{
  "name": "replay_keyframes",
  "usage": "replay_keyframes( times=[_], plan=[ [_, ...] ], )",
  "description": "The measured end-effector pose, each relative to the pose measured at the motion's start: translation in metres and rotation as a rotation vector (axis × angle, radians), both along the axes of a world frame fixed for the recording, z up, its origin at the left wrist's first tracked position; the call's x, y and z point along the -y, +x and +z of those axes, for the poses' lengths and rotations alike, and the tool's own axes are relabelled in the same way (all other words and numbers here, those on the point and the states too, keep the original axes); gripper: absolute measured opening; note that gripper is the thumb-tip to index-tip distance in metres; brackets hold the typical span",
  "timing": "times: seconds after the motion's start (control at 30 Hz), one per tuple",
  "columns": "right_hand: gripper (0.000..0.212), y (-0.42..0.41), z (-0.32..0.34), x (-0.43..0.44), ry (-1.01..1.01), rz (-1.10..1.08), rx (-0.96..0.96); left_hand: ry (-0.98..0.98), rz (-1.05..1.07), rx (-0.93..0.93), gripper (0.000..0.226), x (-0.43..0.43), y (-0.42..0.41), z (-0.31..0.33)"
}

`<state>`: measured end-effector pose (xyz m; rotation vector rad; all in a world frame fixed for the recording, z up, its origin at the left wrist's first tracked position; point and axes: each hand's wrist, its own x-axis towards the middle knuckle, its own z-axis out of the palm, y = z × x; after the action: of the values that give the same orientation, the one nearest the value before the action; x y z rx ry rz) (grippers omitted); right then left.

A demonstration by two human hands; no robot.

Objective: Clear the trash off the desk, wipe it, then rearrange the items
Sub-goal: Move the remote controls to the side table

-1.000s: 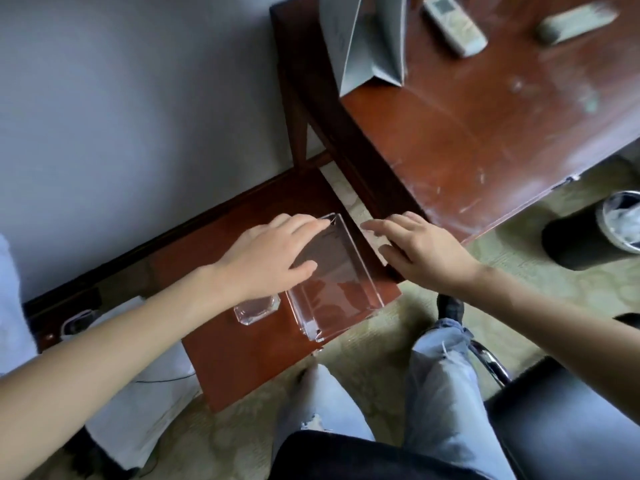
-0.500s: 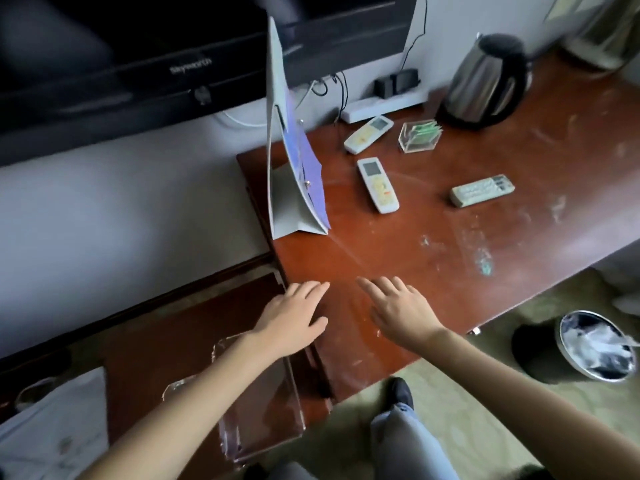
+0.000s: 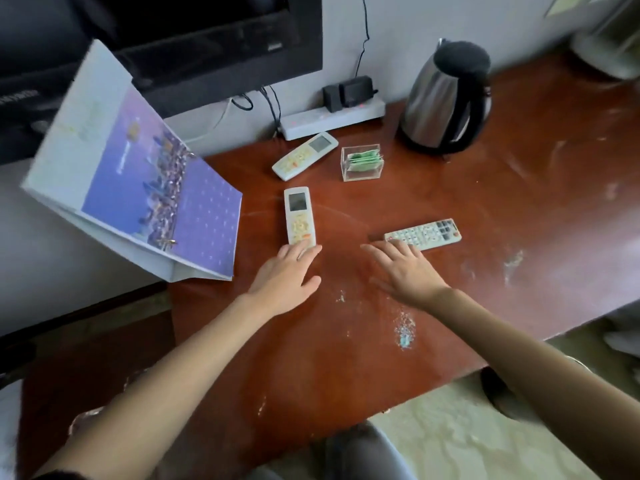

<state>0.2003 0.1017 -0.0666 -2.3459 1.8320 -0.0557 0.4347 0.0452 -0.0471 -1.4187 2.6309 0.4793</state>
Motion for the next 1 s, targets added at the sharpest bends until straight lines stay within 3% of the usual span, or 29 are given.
replay_keyframes(
  times=[0.33,0.5,1.0],
  plan=[
    [0.09,-0.094,-0.024,0.051,0.066,0.164,-0.059,-0.122,0.096,0.176,0.068,0.082,-0.046,-0.026],
    [0.079,-0.107,-0.03,0.051,0.087,0.116,0.013,-0.033,0.219,0.223,0.08,0.09,-0.045,-0.034],
    [0.073,-0.072,-0.028,0.046,0.027,0.046,0.298,0.061,0.319,-0.283,0.071,0.071,-0.019,-0.033]
  ],
)
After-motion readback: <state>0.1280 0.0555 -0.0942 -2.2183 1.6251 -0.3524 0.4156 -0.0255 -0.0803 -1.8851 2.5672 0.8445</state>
